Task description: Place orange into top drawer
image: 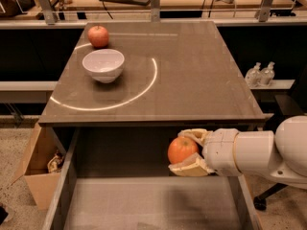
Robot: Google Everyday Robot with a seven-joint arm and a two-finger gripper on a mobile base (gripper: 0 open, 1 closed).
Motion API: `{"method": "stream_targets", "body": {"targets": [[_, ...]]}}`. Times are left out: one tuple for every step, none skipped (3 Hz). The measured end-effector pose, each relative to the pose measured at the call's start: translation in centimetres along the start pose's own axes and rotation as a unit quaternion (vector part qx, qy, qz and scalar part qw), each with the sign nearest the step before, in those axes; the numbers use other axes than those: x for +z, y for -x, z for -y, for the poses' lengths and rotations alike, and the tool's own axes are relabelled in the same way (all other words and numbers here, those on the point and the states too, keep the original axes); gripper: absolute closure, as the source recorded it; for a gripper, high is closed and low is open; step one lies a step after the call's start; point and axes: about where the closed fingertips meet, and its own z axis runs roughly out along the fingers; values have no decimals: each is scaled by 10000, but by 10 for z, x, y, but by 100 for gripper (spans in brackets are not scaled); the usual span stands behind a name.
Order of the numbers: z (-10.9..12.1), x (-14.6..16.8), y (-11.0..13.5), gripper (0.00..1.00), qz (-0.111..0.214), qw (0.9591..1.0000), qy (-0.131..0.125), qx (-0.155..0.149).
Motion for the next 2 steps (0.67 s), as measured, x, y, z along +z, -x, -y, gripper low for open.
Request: {"method": "stream_targets", "body": {"targets": [[-5, 28, -8, 100, -95, 9995, -173, -250], [-5, 28, -8, 100, -95, 9995, -173, -250]]}}
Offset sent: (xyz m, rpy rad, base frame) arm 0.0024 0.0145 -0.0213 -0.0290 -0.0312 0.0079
